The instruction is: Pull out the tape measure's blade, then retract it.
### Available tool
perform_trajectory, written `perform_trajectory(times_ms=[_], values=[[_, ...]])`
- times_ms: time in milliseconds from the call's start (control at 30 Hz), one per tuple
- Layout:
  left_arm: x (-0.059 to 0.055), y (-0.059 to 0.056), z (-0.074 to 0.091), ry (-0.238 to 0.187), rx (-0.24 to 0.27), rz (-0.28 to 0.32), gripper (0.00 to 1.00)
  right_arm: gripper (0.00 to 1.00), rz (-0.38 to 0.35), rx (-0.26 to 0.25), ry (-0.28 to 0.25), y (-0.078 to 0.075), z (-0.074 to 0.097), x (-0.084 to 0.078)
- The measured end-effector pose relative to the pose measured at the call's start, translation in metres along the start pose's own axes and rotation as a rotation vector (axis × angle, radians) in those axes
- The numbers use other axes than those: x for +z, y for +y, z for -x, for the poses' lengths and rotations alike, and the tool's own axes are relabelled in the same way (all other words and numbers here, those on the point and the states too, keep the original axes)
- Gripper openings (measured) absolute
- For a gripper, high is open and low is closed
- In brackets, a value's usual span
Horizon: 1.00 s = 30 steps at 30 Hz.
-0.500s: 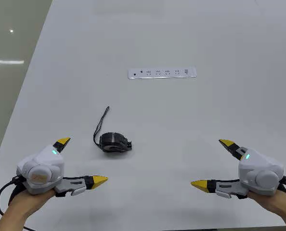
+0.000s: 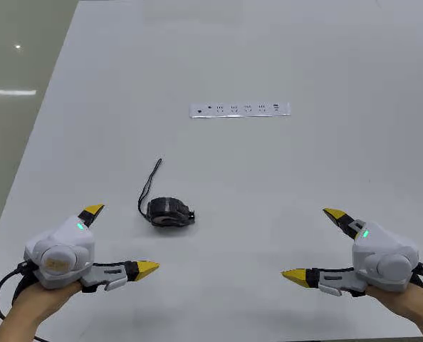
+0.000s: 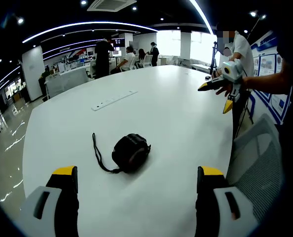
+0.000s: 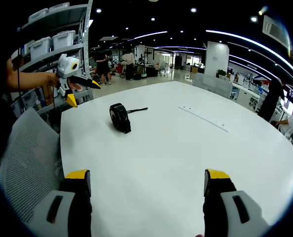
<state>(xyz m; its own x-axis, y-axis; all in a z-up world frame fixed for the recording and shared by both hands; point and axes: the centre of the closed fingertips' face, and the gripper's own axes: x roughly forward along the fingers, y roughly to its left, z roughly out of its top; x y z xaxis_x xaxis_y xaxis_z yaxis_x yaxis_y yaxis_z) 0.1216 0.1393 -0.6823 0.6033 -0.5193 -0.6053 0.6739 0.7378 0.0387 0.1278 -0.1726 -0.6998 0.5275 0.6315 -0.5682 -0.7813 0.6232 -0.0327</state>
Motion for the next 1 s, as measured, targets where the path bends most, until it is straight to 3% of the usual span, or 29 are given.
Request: perform_trajectory(times_ms=[233, 533, 1000], values=[[-0.002, 0.0, -0.002, 0.014, -0.014, -0.03, 0.99, 0.95, 0.02, 0.013, 0.001, -0.001, -0.002, 0.001], [0.004, 0.0, -0.006, 0.024, -0.04, -0.071, 0.94, 0.91, 0.078, 0.043, 0.002, -0.002, -0.008, 0.007], [0.01, 0.006, -0.02, 0.047, -0.095, -0.13, 0.87, 0.85, 0.151, 0.121, 0.004, -0.002, -0.028, 0.022]])
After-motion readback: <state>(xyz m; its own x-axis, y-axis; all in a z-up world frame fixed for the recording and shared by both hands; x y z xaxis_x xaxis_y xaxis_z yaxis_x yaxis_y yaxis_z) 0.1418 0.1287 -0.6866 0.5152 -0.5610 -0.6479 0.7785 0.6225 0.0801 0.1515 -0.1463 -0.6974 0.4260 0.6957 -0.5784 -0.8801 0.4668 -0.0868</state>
